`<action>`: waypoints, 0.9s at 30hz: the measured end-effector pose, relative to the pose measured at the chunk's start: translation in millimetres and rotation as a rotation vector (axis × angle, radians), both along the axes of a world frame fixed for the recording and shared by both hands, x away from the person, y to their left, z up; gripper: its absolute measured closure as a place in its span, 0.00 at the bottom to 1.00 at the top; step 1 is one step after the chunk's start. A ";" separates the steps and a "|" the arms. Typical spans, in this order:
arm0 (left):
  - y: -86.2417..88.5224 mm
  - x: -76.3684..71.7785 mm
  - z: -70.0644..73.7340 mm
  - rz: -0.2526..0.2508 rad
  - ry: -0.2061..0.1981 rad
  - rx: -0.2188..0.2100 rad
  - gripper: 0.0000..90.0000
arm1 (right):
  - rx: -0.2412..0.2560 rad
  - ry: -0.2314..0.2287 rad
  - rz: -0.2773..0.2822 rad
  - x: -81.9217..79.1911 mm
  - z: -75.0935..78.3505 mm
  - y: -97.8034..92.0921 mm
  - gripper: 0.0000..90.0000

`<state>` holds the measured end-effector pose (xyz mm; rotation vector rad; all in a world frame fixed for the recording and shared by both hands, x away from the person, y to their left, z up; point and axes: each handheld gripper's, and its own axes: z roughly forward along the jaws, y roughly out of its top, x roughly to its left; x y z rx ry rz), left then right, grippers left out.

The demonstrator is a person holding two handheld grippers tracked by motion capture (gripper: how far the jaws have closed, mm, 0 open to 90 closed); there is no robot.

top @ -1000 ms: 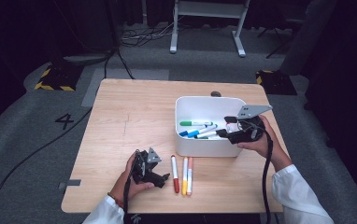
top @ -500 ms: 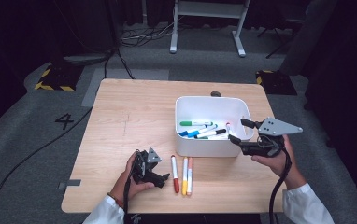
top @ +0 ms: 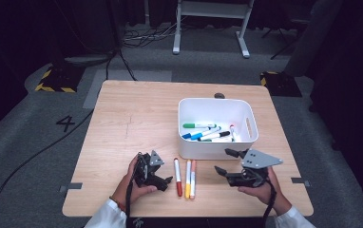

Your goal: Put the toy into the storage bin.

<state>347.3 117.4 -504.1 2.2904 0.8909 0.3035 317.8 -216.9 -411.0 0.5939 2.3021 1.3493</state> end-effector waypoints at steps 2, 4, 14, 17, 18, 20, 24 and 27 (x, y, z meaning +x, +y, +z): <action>0.0 0.0 0.0 0.000 0.000 0.000 0.00 | -0.018 0.031 0.020 0.5 -12.6 10.2 0.34; 0.0 0.0 0.0 0.000 0.000 0.000 0.00 | -0.036 0.062 0.033 1.7 -28.3 22.7 0.35; 0.0 0.0 0.0 0.000 0.000 0.000 0.00 | -0.072 0.135 0.038 15.8 -66.1 61.1 0.36; 0.0 0.0 0.0 0.000 0.000 0.000 0.00 | -0.082 0.152 0.024 20.9 -73.9 66.7 0.36; 0.0 0.0 0.0 0.000 0.000 0.000 0.00 | -0.085 0.156 0.023 22.2 -75.6 67.4 0.36; 0.0 0.0 0.0 0.000 0.000 0.000 0.00 | -0.096 0.165 0.013 24.9 -79.8 68.3 0.36; 0.0 0.0 0.0 0.000 0.000 0.000 0.00 | -0.108 0.186 -0.008 29.0 -85.9 67.3 0.36; 0.0 0.0 0.0 0.000 0.000 0.000 0.00 | -0.124 0.200 -0.016 31.7 -89.2 65.5 0.36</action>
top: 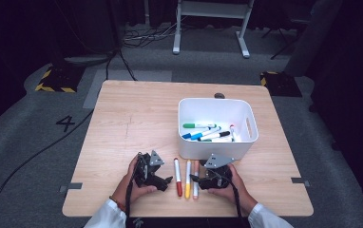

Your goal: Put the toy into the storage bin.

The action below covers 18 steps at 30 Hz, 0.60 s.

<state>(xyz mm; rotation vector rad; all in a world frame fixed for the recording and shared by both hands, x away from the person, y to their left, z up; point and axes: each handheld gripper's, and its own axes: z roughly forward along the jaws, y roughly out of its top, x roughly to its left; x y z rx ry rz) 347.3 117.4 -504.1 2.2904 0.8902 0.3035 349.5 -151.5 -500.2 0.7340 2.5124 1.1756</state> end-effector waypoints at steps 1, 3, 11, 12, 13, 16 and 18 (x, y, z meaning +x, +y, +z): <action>0.0 0.0 0.0 0.000 0.000 0.000 0.00 | -0.013 -0.004 -0.013 0.9 -1.3 -2.0 0.36; 0.0 0.0 0.0 0.000 0.000 0.000 0.00 | -0.021 0.000 -0.022 2.2 -2.7 -5.8 0.38; 0.0 0.0 0.0 0.000 0.000 0.000 0.00 | -0.009 0.027 -0.058 7.8 -2.3 -35.1 0.60; 0.0 0.0 0.0 0.000 0.000 0.000 0.00 | -0.010 0.031 -0.056 8.5 -1.8 -37.8 0.62; 0.0 -0.1 0.0 0.001 0.000 0.000 0.00 | -0.011 0.034 -0.056 9.4 -1.3 -40.7 0.65; 0.0 0.0 0.0 0.000 0.000 0.000 0.00 | -0.010 0.036 -0.047 11.1 -1.0 -46.2 0.74; 0.0 -0.1 0.0 0.000 0.000 0.000 0.00 | -0.011 0.036 -0.041 12.8 -0.8 -49.3 0.77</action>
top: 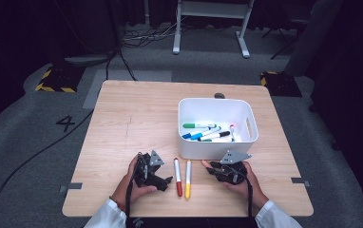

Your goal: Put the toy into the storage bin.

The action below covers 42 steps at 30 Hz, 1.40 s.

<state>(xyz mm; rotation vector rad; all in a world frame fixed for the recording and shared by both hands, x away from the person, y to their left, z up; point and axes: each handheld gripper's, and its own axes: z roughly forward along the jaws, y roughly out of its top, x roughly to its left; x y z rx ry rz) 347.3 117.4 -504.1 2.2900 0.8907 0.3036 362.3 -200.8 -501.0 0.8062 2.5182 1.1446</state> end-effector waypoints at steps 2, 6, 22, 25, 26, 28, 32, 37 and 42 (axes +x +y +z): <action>0.0 0.0 0.0 0.000 0.000 0.000 0.00 | 0.001 0.001 0.015 1.6 0.0 -2.2 0.78; 0.0 0.0 0.0 0.000 0.000 0.000 0.00 | -0.002 0.005 0.047 4.5 0.7 -5.5 0.82; 0.0 0.1 0.0 0.000 0.000 0.000 0.00 | 0.047 -0.030 0.122 -7.3 23.8 -22.7 0.83; 0.1 0.1 0.1 0.000 0.000 0.001 0.00 | 0.084 -0.055 0.125 -13.4 34.5 -28.9 0.83; 0.0 0.1 0.0 -0.001 0.000 0.000 0.00 | 0.090 -0.067 0.124 -15.8 38.2 -30.8 0.83; 0.0 0.0 0.0 0.000 0.000 0.000 0.00 | 0.111 -0.083 0.130 -20.1 46.1 -35.7 0.83; 0.0 0.1 0.0 0.000 0.000 0.000 0.00 | 0.133 -0.105 0.128 -26.1 57.3 -43.3 0.83; 0.0 0.1 0.0 0.000 0.000 -0.001 0.00 | 0.165 -0.131 0.134 -33.2 74.5 -49.9 0.83; 0.1 0.4 -0.1 -0.003 -0.001 -0.001 0.00 | 0.166 -0.163 0.143 -40.4 92.6 -54.0 0.83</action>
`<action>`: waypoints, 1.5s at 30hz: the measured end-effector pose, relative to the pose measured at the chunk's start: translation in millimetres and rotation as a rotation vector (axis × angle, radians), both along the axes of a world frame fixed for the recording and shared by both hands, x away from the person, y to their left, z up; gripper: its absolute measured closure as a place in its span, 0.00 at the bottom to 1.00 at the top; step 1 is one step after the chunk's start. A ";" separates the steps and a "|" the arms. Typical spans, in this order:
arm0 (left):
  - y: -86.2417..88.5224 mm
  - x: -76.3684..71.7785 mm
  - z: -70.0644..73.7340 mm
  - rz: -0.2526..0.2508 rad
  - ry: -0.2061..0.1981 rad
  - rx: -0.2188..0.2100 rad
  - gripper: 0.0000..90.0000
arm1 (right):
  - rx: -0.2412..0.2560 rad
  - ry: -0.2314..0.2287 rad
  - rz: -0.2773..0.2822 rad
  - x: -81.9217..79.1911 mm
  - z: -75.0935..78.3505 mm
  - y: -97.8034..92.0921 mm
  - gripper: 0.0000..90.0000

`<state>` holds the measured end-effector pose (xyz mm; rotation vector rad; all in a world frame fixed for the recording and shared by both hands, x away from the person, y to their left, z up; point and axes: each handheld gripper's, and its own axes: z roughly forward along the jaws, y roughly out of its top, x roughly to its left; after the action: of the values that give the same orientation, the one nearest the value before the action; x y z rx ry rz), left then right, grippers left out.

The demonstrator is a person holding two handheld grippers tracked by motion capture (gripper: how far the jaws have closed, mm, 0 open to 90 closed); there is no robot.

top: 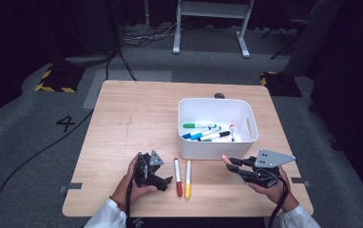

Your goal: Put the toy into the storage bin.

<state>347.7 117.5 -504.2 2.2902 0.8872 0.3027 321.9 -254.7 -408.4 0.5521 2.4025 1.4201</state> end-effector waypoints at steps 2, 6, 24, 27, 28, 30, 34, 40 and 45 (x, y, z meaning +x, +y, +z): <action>0.0 0.0 0.0 0.000 0.000 0.000 0.00 | 0.003 -0.010 0.001 -1.8 8.1 -2.1 0.83; 0.0 0.1 0.0 0.000 0.000 0.001 0.00 | -0.015 -0.038 0.008 -5.0 25.1 -3.0 0.83; -0.2 0.1 0.0 0.002 0.002 -0.001 0.00 | 0.018 -0.131 -0.010 21.4 112.2 -16.3 0.83; -0.2 0.0 0.0 0.002 0.002 -0.001 0.00 | 0.021 -0.138 -0.024 32.1 121.0 -14.3 0.83; -0.1 0.1 0.0 0.002 0.002 0.000 0.00 | 0.012 -0.146 -0.032 35.1 122.6 -12.7 0.83; -0.1 0.1 0.0 0.002 0.002 0.000 0.00 | 0.013 -0.143 -0.030 42.3 124.0 -9.8 0.83; -0.2 0.0 0.0 0.002 0.002 0.000 0.00 | -0.018 -0.151 -0.038 58.9 121.9 -2.4 0.83; -0.1 0.1 0.0 0.002 0.002 0.000 0.00 | -0.033 -0.130 -0.034 84.4 112.0 3.4 0.83; -0.2 0.0 0.0 0.002 0.002 0.000 0.00 | -0.051 -0.087 -0.045 102.7 98.0 6.8 0.83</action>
<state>347.7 117.3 -504.2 2.2896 0.8905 0.3015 424.6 -247.9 -310.4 0.5177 2.3372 1.3322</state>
